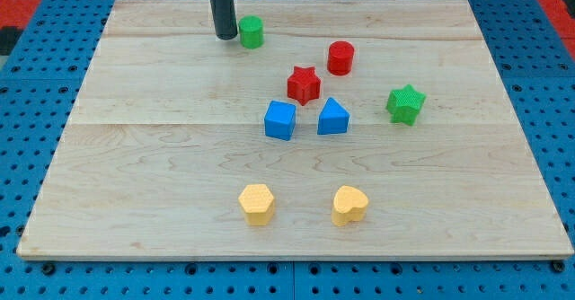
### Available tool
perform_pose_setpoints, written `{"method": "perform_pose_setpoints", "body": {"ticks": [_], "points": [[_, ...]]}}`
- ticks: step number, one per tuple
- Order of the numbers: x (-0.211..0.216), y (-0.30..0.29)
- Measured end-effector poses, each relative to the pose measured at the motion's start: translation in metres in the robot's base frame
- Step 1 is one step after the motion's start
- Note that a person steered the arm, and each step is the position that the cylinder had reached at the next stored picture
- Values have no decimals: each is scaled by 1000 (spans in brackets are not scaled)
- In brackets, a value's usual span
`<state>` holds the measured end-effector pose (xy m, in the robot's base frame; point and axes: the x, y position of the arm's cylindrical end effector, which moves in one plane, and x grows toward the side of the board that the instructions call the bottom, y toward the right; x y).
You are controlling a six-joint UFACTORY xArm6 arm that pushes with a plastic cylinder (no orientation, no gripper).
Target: Drag green circle vertically above red star
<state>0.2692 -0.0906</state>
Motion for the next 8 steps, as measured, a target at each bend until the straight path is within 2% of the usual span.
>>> {"method": "perform_pose_setpoints", "body": {"ticks": [1,3,4,5,6,7,8], "points": [[11,36],[-14,35],[-2,81],[10,27],[57,-29],[144,-62],[229,-42]]}}
